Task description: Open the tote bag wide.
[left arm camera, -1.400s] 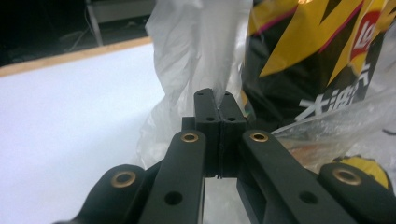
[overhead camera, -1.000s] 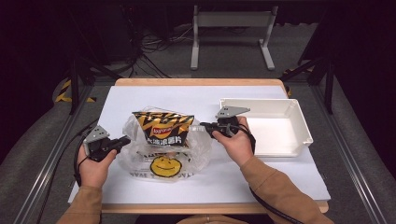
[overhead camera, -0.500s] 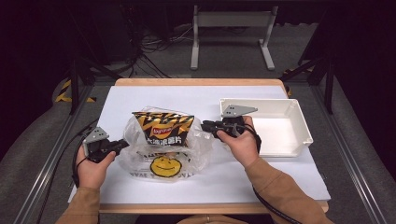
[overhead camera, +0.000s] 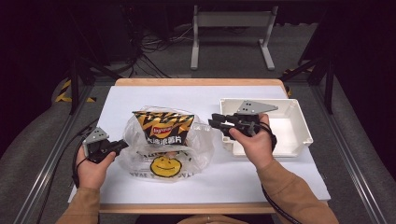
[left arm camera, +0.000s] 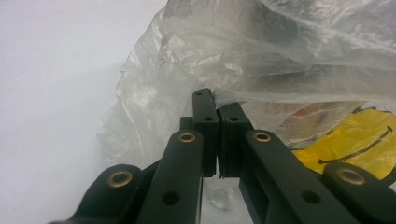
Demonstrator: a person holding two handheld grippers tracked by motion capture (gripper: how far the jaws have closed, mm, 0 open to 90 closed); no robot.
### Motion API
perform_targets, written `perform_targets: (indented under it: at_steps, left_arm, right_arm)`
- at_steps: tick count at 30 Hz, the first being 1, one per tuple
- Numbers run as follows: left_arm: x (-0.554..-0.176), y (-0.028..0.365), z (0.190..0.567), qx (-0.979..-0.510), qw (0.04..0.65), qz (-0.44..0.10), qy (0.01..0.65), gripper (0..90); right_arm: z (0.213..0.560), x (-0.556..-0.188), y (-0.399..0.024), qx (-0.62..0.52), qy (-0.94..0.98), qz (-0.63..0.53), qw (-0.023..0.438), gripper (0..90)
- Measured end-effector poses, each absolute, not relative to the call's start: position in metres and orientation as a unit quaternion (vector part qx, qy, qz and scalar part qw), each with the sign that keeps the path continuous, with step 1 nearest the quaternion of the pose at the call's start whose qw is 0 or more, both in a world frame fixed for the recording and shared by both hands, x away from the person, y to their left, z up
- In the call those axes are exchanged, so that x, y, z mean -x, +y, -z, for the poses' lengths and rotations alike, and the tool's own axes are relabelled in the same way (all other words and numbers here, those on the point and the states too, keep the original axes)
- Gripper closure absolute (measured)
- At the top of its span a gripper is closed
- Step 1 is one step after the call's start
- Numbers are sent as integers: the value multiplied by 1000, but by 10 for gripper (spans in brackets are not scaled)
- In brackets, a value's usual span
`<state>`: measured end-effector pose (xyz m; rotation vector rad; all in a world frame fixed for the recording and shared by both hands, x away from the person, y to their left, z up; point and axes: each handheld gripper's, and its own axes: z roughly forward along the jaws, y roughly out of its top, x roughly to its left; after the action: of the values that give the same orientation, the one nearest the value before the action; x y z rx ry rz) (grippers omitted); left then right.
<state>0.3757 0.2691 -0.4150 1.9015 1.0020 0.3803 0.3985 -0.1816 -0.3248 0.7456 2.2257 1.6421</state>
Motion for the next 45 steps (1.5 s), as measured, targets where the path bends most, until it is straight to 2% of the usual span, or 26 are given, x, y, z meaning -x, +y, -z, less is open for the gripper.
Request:
perform_targets:
  at_steps: [11,19,26,30,32,36,39,41,45]
  left_arm:
    - [-375,269,416,-772,462,-153,409,881]
    - [-376,269,416,-772,462,-152,409,881]
    - [-375,268,415,-774,462,-152,406,880]
    - [-375,268,415,-774,463,-150,405,878]
    - [-375,268,415,-774,463,-150,404,876]
    - [-374,269,414,-772,466,-153,405,873]
    - [-374,270,415,-772,465,-152,406,874]
    - [-374,270,415,-772,465,-152,406,874]
    - [-374,270,416,-774,462,-150,405,874]
  right_arm:
    - [307,-375,-190,-235,773,-572,138,638]
    - [303,-362,-198,-224,769,-584,127,523]
    - [304,-358,-187,-202,780,-581,120,397]
    - [305,-362,-178,-194,780,-582,120,387]
    - [306,-364,-174,-192,782,-581,120,426]
    - [310,-368,-168,-185,786,-577,125,719]
    - [313,-371,-167,-187,782,-581,126,857]
    - [317,-373,-167,-194,781,-583,117,896]
    - [334,-377,-167,-216,781,-579,94,900]
